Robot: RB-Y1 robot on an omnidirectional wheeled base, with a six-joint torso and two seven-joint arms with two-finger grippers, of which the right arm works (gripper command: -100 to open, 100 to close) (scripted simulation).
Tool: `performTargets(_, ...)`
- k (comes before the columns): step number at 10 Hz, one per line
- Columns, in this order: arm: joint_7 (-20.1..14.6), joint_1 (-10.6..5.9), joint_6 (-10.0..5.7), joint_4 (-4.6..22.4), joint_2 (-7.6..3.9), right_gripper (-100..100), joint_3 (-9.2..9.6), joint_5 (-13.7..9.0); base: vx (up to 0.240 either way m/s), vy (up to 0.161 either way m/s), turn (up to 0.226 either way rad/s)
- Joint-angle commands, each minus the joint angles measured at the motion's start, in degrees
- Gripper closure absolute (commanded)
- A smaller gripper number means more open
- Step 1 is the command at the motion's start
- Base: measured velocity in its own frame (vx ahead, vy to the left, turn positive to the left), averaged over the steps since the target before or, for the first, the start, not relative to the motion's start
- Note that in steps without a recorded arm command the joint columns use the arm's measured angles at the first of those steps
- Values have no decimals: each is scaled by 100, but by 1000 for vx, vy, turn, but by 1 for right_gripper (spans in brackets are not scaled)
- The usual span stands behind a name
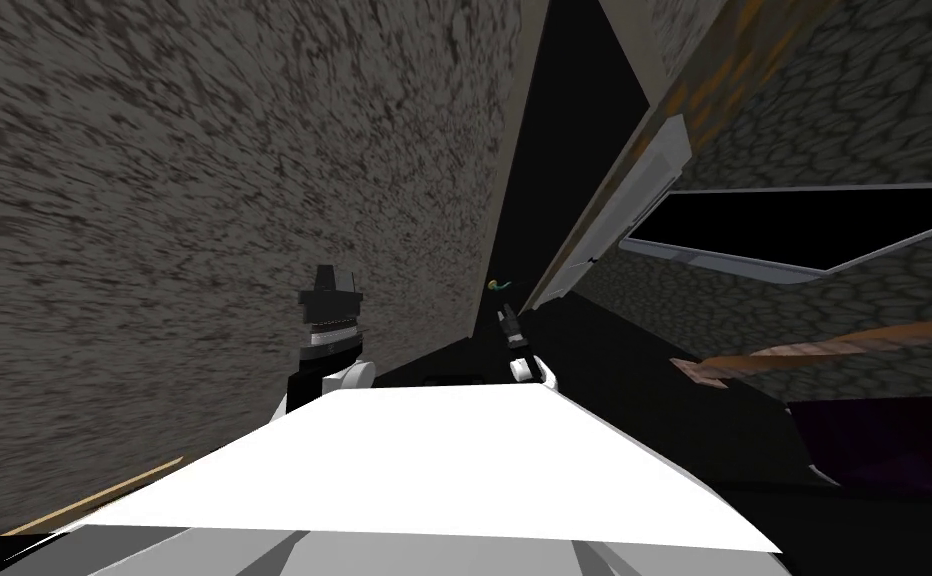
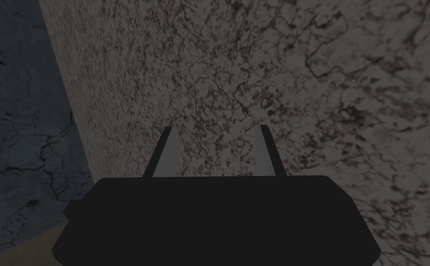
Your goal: Pull the door open
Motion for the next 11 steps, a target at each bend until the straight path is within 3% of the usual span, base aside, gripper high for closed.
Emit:
performTargets(1,-53,-56,-17,191,-74,-100,60,-44,67,-93,90)
performTargets(11,-369,-498,-164,1473,-523,-100,419,-310,54,-101,118)
